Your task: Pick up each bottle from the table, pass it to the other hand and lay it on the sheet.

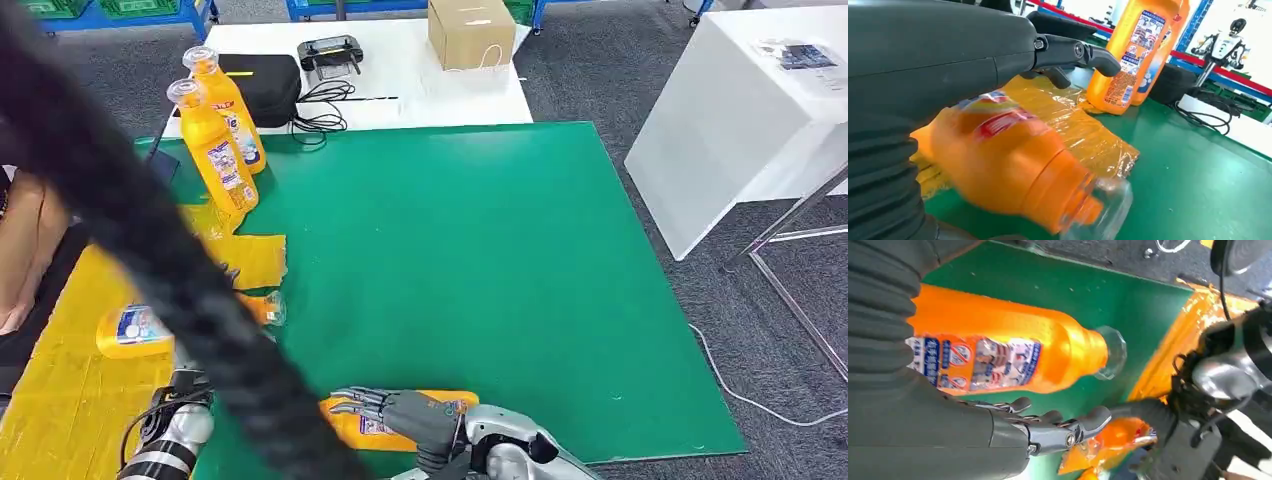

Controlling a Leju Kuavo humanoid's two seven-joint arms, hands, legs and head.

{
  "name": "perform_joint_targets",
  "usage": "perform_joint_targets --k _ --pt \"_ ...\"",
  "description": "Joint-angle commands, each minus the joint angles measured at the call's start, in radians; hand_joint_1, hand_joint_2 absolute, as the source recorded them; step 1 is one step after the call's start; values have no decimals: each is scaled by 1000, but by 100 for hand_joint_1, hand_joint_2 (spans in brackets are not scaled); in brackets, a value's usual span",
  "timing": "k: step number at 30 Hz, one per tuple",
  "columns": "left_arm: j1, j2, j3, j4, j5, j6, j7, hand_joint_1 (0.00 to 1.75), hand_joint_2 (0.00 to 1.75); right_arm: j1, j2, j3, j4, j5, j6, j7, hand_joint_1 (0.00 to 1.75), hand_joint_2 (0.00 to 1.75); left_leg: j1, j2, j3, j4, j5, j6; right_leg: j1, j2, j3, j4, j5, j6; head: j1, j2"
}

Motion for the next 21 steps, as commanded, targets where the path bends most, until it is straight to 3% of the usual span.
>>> perform_joint_targets --k 1,4,7,10,12,15,21 --pt "-11 -22 21 6 4 -11 4 0 175 -48 -37 60 73 -6 3 -1 0 175 2 0 3 0 -1 -1 2 -1 4 -2 -1 -1 0 0" --pt "23 -40 45 -119 189 -86 -73 0 175 -68 -47 101 93 46 -32 47 0 175 3 0 3 0 -1 0 3 -1 5 -2 -1 -1 0 0" --pt "94 -51 64 -340 318 -163 -70 0 175 -91 -34 133 136 170 -128 125 0 175 3 2 2 1 -2 0 3 0 3 -2 -1 0 0 0" --pt "193 -65 110 -570 402 -223 -59 0 175 -116 -4 187 167 528 -300 328 0 175 3 3 2 1 -2 0 4 1 3 -2 -1 -1 0 0" --pt "243 -77 132 -664 415 -254 -47 0 175 -111 22 183 167 671 -342 421 0 175 3 7 3 1 -3 0 4 5 3 -1 0 -1 0 0" --pt "273 -98 142 -709 393 -271 -39 0 175 -93 43 156 134 824 -362 492 0 175 3 5 3 1 -3 -1 3 4 3 -1 -1 -1 0 0" --pt "285 -127 177 -700 456 -307 -42 0 175 -90 70 94 134 991 -350 573 0 175 1 1 1 0 -1 -1 2 1 1 -1 -1 -1 0 0"
